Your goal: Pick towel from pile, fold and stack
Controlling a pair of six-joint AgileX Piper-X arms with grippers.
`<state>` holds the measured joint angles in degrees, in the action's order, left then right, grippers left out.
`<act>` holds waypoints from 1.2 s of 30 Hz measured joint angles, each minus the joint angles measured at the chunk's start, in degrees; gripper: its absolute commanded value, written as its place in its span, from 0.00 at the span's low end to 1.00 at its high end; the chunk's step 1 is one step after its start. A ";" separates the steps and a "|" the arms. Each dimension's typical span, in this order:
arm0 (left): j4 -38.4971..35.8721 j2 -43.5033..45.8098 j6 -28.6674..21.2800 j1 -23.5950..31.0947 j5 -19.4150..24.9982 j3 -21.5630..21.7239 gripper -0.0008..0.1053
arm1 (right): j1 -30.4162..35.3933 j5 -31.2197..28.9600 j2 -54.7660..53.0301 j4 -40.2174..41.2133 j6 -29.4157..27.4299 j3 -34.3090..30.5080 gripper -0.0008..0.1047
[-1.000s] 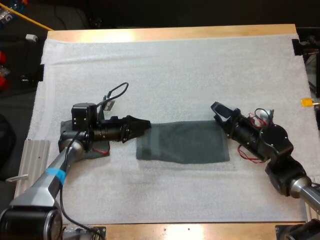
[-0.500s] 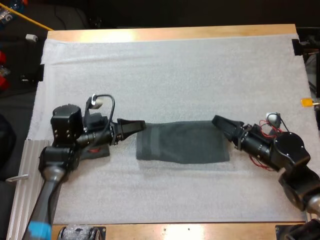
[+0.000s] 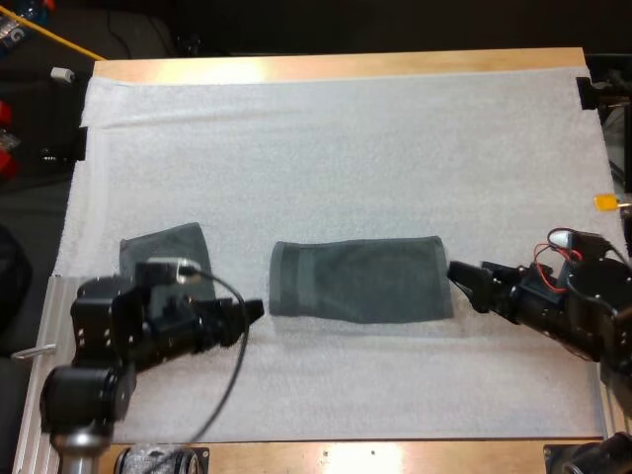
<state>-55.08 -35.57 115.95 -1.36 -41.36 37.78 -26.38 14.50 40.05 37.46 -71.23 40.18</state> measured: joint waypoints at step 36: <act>-20.99 12.61 -7.88 0.00 9.08 0.00 0.57 | 7.57 -0.68 34.88 7.93 -20.05 5.82 0.58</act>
<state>-76.07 -22.96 108.07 -1.36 -32.29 37.78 -18.81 13.81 74.93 45.40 -91.28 46.00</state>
